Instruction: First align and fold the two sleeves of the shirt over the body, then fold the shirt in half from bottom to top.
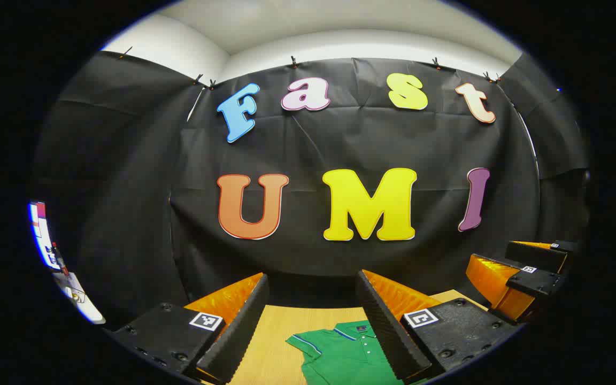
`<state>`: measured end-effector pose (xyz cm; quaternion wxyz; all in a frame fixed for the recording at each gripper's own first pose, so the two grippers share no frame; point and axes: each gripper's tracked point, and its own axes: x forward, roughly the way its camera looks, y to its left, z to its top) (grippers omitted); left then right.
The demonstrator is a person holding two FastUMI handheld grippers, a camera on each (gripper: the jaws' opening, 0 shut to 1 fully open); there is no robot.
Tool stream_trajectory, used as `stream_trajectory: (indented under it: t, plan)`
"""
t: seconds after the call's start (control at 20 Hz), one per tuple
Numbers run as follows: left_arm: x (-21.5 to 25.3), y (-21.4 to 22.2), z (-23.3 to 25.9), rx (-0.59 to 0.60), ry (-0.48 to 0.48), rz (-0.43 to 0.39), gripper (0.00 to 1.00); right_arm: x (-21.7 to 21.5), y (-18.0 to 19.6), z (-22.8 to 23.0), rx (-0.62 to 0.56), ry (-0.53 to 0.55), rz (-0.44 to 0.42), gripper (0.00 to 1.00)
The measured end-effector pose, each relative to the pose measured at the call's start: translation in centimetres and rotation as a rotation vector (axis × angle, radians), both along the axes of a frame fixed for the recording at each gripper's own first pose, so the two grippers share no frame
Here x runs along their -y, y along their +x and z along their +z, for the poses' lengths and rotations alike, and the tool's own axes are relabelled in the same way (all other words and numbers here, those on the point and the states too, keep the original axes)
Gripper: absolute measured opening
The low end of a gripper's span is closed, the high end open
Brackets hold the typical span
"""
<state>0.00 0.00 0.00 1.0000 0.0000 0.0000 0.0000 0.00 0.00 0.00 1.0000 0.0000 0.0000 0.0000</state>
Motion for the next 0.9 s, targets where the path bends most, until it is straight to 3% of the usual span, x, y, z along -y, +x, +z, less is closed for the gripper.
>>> stream_trajectory:
  t: [0.9]
  plan:
    - [1.9,2.1,-0.8,-0.032,-0.006,-0.014,1.00,1.7,1.5,0.1,0.003,-0.023,0.022,0.96]
